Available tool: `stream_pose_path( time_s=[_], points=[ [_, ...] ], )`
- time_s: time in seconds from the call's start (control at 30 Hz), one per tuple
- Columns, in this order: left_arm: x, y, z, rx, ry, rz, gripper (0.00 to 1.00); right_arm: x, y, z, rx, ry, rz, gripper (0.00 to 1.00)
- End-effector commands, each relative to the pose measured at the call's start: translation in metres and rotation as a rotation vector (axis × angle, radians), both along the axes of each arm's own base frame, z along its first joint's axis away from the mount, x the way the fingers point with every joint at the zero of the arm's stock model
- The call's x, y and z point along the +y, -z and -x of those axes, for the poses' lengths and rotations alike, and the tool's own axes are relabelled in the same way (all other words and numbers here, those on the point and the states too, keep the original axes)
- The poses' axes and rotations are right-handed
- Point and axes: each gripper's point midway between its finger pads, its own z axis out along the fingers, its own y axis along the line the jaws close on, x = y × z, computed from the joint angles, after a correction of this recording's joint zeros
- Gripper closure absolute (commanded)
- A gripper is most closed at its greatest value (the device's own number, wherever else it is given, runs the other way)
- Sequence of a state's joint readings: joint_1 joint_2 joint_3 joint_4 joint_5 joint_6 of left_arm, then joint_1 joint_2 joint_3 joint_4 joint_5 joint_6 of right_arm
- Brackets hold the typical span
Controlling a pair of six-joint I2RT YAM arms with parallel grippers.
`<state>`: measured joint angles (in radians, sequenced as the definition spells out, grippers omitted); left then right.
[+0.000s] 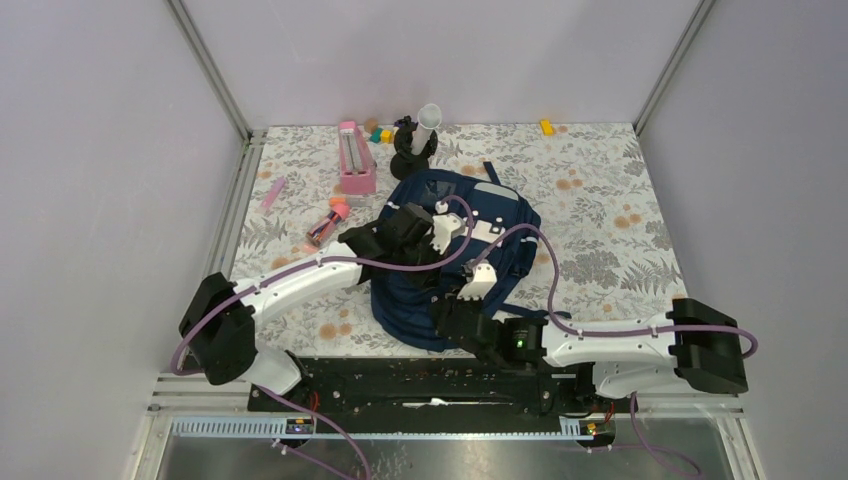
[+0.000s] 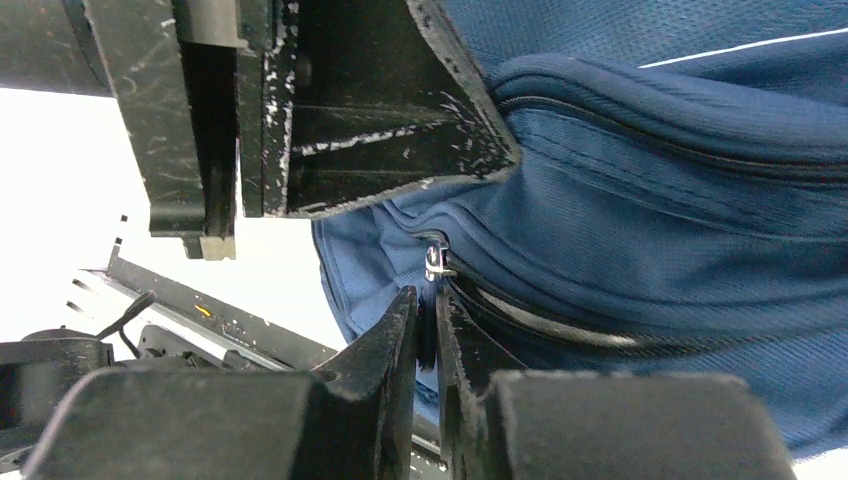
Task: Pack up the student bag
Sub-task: Unzip the student bag at the center of the board.
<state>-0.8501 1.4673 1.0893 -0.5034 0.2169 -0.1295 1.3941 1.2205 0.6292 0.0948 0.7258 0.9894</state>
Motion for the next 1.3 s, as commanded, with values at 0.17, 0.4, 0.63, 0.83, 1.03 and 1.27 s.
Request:
stream_pose_path(
  time_s=[0.17, 0.4, 0.63, 0.83, 1.03, 1.27],
  points=[
    [-0.051, -0.087, -0.026, -0.190, 0.031, 0.337, 1.00, 0.079, -0.066, 0.033, -0.008, -0.208, -0.229, 1.00],
    [-0.042, -0.087, -0.032, -0.213, 0.003, 0.311, 1.00, 0.045, -0.080, 0.023, -0.096, -0.180, -0.141, 0.57],
    [-0.036, -0.088, -0.039, -0.219, -0.024, 0.305, 1.00, -0.020, -0.076, 0.013, -0.137, -0.118, -0.011, 0.23],
    [-0.032, -0.088, -0.043, -0.222, -0.036, 0.302, 1.00, -0.083, -0.050, -0.010, -0.065, -0.008, 0.041, 0.13],
    [-0.031, -0.084, -0.043, -0.223, -0.025, 0.295, 1.00, -0.125, -0.052, -0.032, -0.044, 0.117, -0.032, 0.02],
    [-0.031, -0.085, -0.042, -0.234, -0.003, 0.295, 1.00, -0.120, -0.054, -0.052, 0.046, 0.189, -0.183, 0.02]
  ],
)
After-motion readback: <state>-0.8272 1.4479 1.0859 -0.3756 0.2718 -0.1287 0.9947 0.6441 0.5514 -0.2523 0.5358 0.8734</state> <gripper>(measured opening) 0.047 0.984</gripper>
